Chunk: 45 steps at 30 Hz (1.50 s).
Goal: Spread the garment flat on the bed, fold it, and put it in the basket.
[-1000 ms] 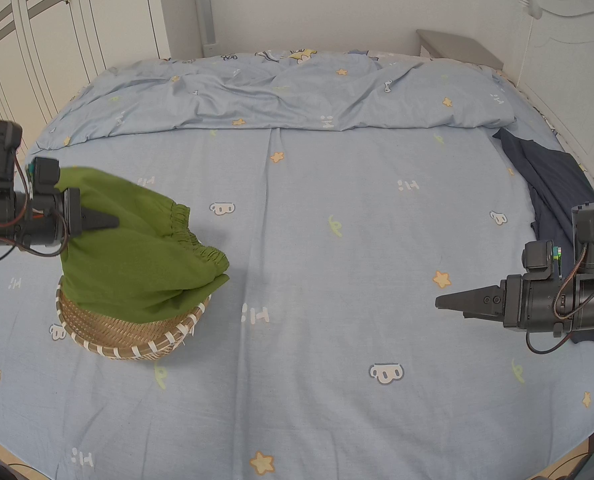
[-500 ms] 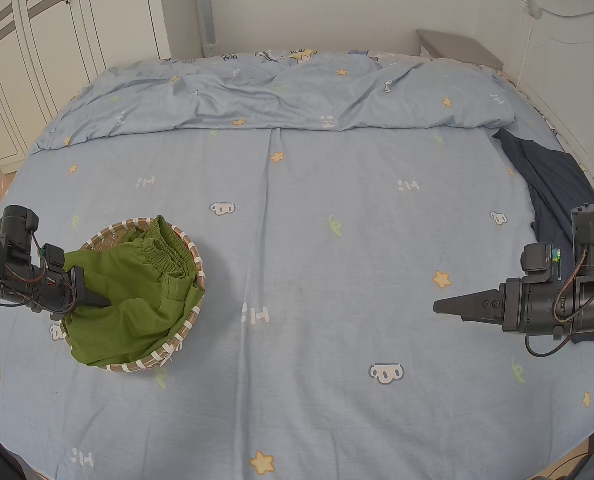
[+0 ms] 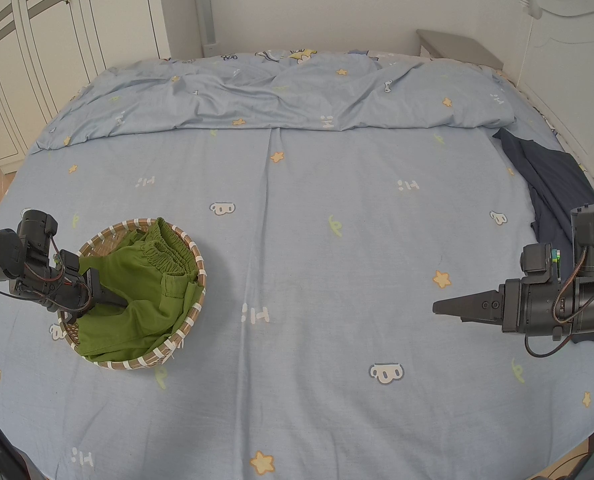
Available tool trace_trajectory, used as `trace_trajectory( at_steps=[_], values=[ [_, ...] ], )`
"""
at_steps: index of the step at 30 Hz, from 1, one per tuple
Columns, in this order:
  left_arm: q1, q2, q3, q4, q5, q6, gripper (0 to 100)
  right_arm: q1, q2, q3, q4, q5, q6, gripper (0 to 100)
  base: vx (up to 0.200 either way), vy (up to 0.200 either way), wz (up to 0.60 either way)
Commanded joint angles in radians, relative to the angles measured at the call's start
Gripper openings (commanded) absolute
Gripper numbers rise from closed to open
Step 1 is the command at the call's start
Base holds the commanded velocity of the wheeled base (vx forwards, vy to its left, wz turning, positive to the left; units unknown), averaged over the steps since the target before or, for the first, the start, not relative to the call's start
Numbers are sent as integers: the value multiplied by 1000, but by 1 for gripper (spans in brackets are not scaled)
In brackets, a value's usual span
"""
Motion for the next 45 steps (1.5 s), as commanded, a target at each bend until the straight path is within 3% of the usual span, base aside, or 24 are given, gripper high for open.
trace_trajectory(
  at_steps=[1,10,11,14,20,25,27,28,31,35,38,42,45],
  values=[
    [-5,-4,-15,9,0,-11,100,0,5,0,-2,1,0,100,0,0,0],
    [-15,-224,-90,216,138,-45,100,0,5,-2,-2,1,0,100,0,0,0],
    [-37,-289,-114,302,197,-44,100,-3,3,-2,-4,1,0,100,0,0,0],
    [-43,-357,-144,403,261,-44,100,-6,-3,-3,-2,1,0,100,0,0,0],
    [-69,-567,-179,592,309,-28,100,2,-63,11,-1,-1,-11,100,0,0,0],
    [-120,-780,-78,586,310,-19,100,2,-235,98,-4,-12,-62,100,0,0,0],
    [-156,-961,63,494,309,-22,100,-4,-376,216,-1,-45,-131,100,0,0,0],
    [-156,-961,63,494,309,-22,100,-4,-376,216,-1,-45,-131,100,0,0,0],
    [-187,-1221,307,277,305,-28,100,-12,-638,394,6,-130,-241,100,0,0,0],
    [-181,-1426,491,179,309,-28,100,-10,-979,508,35,-145,-249,100,0,0,0],
    [-184,-1544,559,178,309,-30,100,-15,-1135,502,161,-147,-250,100,0,0,0],
    [-176,-1644,625,178,313,-30,100,-61,-1241,454,345,-147,-255,100,0,0,0],
    [-180,-1696,656,176,313,-30,100,-73,-1278,446,391,-147,-252,100,0,0,0]
  ],
)
